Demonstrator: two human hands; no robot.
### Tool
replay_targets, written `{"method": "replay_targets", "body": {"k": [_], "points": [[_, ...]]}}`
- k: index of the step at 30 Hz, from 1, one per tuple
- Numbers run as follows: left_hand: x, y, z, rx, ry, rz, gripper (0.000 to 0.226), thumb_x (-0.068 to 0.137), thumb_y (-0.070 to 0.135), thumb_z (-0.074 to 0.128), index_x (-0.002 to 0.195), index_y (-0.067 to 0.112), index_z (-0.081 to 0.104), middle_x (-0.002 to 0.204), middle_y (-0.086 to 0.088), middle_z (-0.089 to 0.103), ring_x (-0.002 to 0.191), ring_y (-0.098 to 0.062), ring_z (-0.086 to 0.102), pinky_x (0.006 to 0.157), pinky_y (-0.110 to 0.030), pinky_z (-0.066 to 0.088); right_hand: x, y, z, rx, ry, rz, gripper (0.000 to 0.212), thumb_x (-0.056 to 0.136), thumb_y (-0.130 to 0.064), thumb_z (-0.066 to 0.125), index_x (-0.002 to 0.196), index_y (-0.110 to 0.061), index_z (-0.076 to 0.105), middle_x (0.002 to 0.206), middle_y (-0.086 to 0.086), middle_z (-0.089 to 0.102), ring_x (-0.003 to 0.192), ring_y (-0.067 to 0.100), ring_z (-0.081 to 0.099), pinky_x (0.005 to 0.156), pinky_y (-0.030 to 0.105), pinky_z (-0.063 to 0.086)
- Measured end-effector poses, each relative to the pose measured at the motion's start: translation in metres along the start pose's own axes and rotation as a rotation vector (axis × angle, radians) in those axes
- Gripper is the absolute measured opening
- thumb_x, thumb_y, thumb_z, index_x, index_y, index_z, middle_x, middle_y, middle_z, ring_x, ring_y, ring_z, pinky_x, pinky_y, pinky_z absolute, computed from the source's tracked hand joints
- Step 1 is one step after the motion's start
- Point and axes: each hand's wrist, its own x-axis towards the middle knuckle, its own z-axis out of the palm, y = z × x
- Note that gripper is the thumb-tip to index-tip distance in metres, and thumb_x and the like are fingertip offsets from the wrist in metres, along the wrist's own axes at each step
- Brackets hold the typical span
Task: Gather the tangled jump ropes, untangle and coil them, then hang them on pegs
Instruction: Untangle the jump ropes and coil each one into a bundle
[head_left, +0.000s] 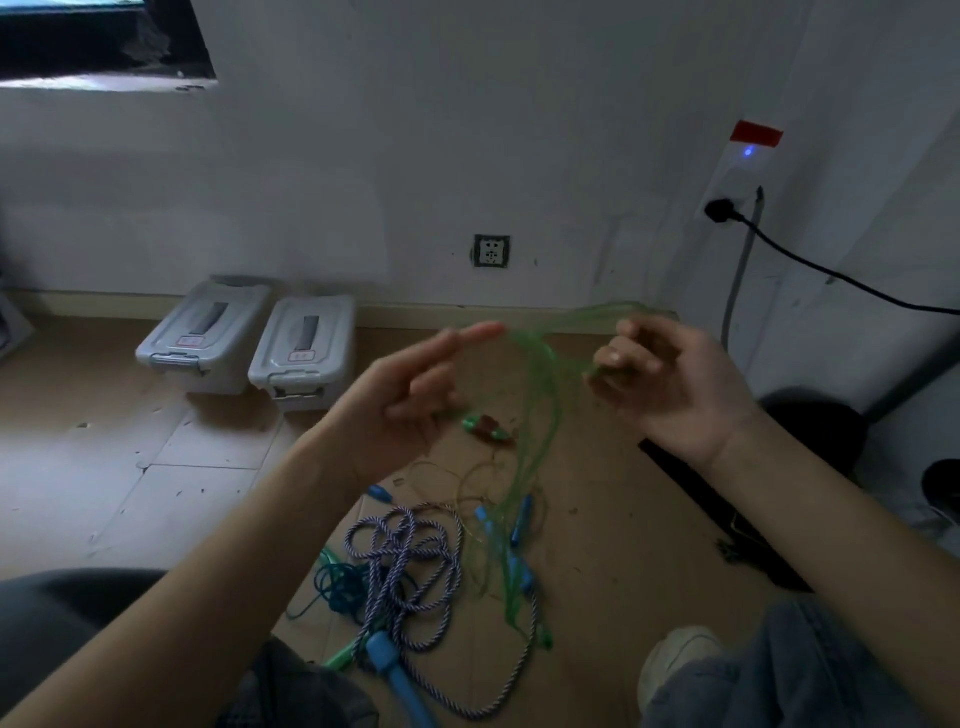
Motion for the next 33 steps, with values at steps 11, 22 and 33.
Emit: {"method": "replay_targets", "body": {"k": [11,22,33], "points": [[0.002,-0.003,-0.007,0.537,0.391,0.014,0.042,0.077,0.018,0.054,0.117,0.028,0.057,0.069,0.008,0.061,0.043,-0.002,0.043,0.034,-0.01,0.031,-0.006,0.031,0.0,-1.348,-0.176,-0.265,0.027,0.096,-0.034,0.043,0.07,-0.025,0.049,0.042,-0.007,0.046,0.03,0.003,0.037,0.041,0.025,0.038],[-0.004,0.006,-0.019,0.393,0.473,0.076,0.039,0.082,0.004,0.049,0.117,0.019,0.059,0.091,0.002,0.057,0.044,-0.001,0.045,0.036,-0.011,0.036,-0.009,0.013,0.003,-0.819,-0.365,-0.054,0.031,0.091,-0.031,0.045,0.092,-0.01,0.067,0.051,-0.002,0.051,0.036,0.006,0.037,0.038,0.018,0.034],[0.002,-0.004,0.009,0.935,0.334,0.176,0.038,0.089,0.004,0.046,0.113,0.03,0.061,0.102,0.011,0.068,0.054,-0.006,0.059,0.051,-0.016,0.048,-0.009,0.021,0.002,-1.077,-0.126,0.413,0.046,0.098,-0.028,0.025,0.093,-0.005,0.065,0.094,-0.001,0.073,0.047,0.027,0.063,0.038,0.021,0.044]]}}
